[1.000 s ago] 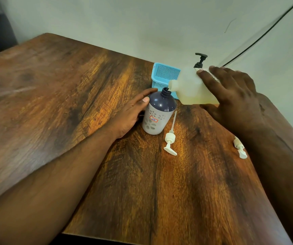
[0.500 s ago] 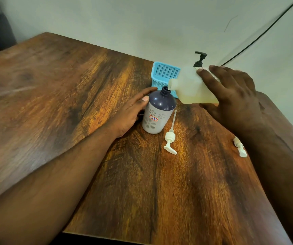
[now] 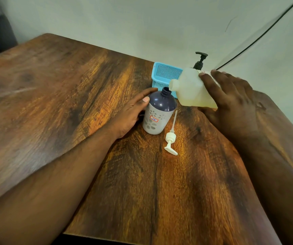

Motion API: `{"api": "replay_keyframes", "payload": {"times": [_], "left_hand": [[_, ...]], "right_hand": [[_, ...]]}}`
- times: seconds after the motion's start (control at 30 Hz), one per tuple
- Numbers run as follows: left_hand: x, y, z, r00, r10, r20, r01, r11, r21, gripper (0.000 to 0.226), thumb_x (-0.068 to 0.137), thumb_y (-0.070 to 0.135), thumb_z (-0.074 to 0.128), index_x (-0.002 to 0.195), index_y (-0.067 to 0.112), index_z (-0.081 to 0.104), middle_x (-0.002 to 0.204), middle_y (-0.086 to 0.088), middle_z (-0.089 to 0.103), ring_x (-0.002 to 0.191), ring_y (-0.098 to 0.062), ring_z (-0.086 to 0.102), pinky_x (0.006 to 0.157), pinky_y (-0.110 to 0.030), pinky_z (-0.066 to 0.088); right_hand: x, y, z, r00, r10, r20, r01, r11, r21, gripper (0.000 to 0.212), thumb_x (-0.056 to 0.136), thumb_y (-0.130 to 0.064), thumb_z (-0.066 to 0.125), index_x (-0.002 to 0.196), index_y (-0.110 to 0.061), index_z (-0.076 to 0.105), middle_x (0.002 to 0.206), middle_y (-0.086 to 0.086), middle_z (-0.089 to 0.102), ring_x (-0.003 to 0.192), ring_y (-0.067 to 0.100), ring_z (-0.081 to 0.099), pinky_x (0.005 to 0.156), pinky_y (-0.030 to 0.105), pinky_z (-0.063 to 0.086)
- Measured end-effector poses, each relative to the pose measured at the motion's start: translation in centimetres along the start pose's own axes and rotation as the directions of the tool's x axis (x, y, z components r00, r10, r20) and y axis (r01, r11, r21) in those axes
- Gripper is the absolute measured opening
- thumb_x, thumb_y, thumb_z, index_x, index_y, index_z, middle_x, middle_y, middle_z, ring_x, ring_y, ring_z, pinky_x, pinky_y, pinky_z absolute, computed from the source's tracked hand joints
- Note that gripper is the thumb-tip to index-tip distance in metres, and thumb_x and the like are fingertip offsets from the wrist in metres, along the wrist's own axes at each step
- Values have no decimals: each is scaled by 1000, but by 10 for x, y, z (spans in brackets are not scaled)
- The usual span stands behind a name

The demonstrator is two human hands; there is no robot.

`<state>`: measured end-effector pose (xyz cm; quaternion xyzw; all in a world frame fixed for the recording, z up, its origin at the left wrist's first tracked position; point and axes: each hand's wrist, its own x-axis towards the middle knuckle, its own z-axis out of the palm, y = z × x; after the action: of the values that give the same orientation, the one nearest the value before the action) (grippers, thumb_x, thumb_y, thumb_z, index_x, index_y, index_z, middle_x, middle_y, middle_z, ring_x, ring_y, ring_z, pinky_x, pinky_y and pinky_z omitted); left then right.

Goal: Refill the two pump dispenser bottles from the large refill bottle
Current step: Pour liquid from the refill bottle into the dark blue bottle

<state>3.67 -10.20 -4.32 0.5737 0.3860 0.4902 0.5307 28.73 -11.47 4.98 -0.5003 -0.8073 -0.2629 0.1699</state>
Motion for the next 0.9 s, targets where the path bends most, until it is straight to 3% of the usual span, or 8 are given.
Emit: {"api": "replay_keyframes", "payload": {"times": [0.13,0.37,0.53,0.63,0.73,0.83,0.9], "left_hand": [[-1,2,1,1000,-8,1,8,1000,5,36,107,27,34,139,41,45,139,15,52,124,0,51,102,-32,44],[-3,5,2,1000,-17,-2,17,1000,17,35,107,28,34,136,43,45,126,29,54,108,16,56,89,-18,45],[-3,3,1,1000,-14,-7,14,1000,12,34,107,28,35,134,45,47,129,27,56,118,7,54,95,-24,46],[-3,3,1,1000,-14,3,14,1000,15,34,107,28,35,134,44,47,128,27,57,117,9,56,91,-19,49],[-3,4,2,1000,-7,4,7,1000,16,35,107,27,35,137,41,47,126,29,57,113,13,57,85,-13,51],[-4,4,1,1000,2,-3,-2,1000,14,35,107,25,35,137,39,47,125,30,55,108,18,57,81,-8,50],[-4,3,2,1000,6,-1,-6,1000,13,36,107,24,35,137,38,47,126,29,54,107,20,56,81,-7,49]], "right_hand": [[-9,-6,10,998,56,-40,-54,997,47,74,85,-40,68,147,-21,31,147,17,41,133,38,38,105,55,34],[-20,-17,26,980,142,-136,-133,988,78,76,82,-32,73,145,-21,31,144,16,44,130,37,41,103,56,37],[-32,-35,37,947,285,-151,-263,953,151,79,80,-31,74,146,-20,32,146,15,42,132,35,40,106,55,33],[-36,-44,41,913,380,-149,-342,911,232,82,76,-27,76,145,-20,31,145,15,44,132,35,41,107,57,34],[-41,-56,48,839,541,-55,-477,780,404,86,74,-28,80,145,-25,31,144,8,46,130,27,43,107,54,37],[-42,-59,52,680,726,102,-604,477,639,86,75,-34,80,145,-32,30,145,-2,43,123,7,38,108,38,37],[-42,-54,56,580,799,158,-618,305,724,85,72,-34,81,142,-34,32,142,-6,45,119,4,39,104,33,39]]}}
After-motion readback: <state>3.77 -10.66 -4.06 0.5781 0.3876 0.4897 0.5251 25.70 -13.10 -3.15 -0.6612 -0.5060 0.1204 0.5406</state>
